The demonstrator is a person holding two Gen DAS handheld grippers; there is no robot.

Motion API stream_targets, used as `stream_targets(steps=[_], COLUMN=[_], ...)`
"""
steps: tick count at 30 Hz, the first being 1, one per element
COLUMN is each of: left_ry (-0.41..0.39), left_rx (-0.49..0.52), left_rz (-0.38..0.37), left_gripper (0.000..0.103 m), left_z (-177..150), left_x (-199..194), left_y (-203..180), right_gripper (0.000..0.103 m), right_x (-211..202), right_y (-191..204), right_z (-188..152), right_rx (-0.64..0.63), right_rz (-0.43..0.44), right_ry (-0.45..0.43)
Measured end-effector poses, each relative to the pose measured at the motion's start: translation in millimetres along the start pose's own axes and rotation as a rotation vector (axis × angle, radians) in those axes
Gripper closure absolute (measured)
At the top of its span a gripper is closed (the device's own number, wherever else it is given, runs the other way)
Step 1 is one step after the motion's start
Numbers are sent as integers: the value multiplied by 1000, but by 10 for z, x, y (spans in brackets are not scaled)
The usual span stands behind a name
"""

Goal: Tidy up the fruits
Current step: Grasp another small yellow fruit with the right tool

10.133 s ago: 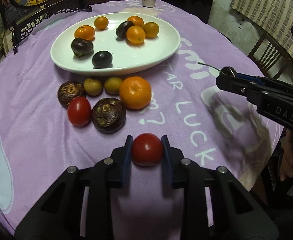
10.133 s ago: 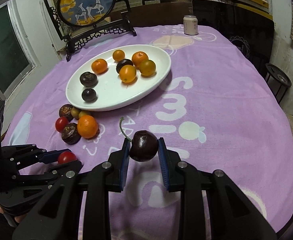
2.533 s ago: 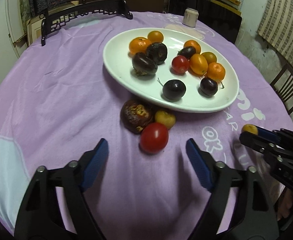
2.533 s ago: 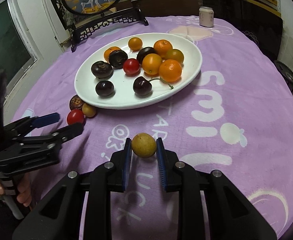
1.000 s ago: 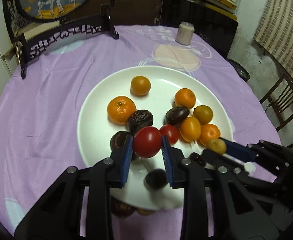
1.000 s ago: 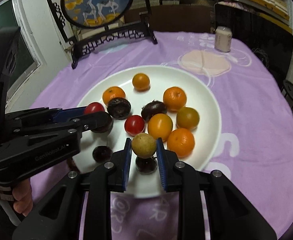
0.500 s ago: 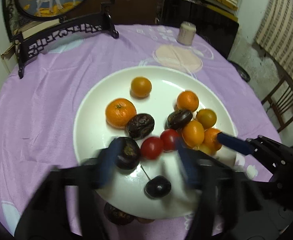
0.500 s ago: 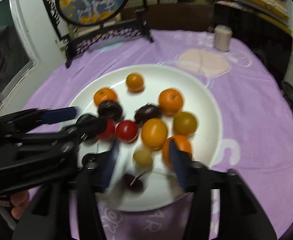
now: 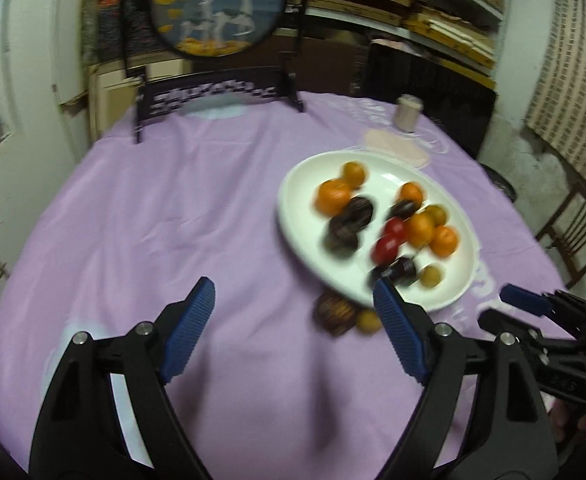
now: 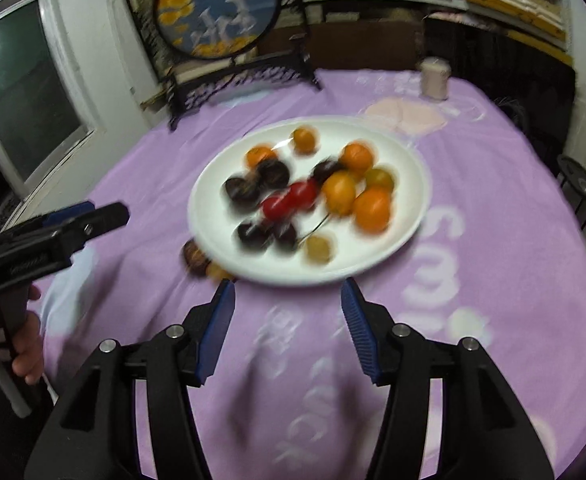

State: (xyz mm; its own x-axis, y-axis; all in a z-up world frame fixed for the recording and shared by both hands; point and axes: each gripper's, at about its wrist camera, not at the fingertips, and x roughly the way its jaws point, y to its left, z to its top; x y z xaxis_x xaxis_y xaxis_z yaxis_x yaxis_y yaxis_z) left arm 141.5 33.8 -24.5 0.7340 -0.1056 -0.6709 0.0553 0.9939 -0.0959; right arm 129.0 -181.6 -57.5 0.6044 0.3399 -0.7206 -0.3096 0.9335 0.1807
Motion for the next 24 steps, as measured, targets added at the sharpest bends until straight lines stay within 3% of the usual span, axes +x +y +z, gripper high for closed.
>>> stream_targets(steps=[5,14,16,20,24], left_ry=[21,-4,-1,9,31], left_rx=[-29,-110,-113,-98,-72], left_rz=[2,10,5,-10,-19], left_gripper=[20,20,20,20,20], left_z=[-174,-369,-393,-394,-389], left_x=[-68,-311,-318,-287,-208], left_y=[200,681,713,666,556], right_gripper=[47,60,60,80,80], right_x=[319,830,904,993,881], right_y=[429,595,594,581,594], right_z=[-126,28,49,103,62], right_rx=[-73,-111,-108,-115,-118], right_rz=[59,-45,-57,-66,-31], right_ry=[84,96,103,95,99])
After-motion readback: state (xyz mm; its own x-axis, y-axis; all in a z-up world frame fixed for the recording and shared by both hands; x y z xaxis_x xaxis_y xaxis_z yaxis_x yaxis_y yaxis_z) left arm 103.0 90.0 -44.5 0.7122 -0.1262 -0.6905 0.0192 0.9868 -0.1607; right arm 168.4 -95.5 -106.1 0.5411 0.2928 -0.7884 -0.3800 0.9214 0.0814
